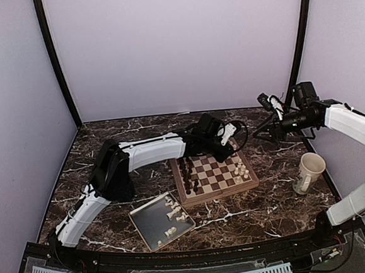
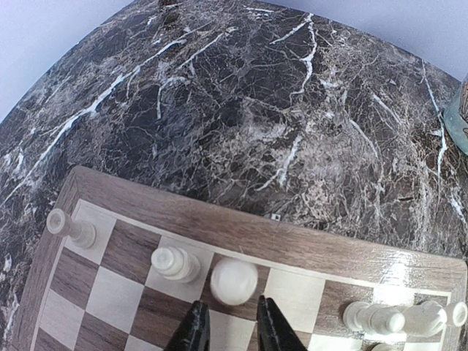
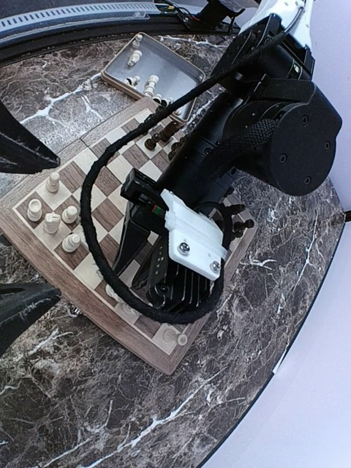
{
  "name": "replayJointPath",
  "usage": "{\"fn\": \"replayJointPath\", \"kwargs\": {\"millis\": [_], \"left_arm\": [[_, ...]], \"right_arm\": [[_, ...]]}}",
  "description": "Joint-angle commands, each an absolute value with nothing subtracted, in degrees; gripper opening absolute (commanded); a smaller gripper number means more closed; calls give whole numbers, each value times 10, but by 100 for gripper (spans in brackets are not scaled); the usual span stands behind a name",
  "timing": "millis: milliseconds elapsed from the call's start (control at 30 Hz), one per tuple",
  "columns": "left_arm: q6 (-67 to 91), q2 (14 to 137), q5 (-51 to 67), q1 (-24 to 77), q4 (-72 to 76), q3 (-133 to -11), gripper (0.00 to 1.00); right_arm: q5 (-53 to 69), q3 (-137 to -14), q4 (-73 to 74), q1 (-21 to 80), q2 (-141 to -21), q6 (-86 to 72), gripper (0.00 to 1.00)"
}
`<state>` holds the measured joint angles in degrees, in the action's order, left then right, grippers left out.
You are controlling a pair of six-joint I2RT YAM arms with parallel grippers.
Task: Set up the chess pieces on the board
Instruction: Place the queen at d1, then pick up the king from the storage box.
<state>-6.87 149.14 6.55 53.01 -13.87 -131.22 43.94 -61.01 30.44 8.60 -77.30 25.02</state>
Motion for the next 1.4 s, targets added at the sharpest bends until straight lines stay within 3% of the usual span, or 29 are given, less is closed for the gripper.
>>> {"fn": "replayJointPath", "kwargs": {"millis": [0, 367, 667, 967, 1133, 1367], "left_arm": [[-61, 1494, 63, 533, -147, -1326, 29], [-50, 1426, 55, 533, -170, -1286, 37], [-29, 1149, 74, 533, -143, -1000, 38], [5, 940, 47, 533, -308, -744, 41], [50, 901, 82, 545, -337, -665, 42], [78, 955, 91, 577, -343, -646, 42]], "right_arm": [[450, -606, 305, 84, -774, 256, 52], [450, -607, 307, 84, -771, 257, 52], [447, -607, 308, 83, -767, 262, 52], [448, -610, 311, 84, -769, 264, 52], [448, -613, 314, 84, -776, 266, 52], [448, -612, 314, 84, -780, 266, 52]]}}
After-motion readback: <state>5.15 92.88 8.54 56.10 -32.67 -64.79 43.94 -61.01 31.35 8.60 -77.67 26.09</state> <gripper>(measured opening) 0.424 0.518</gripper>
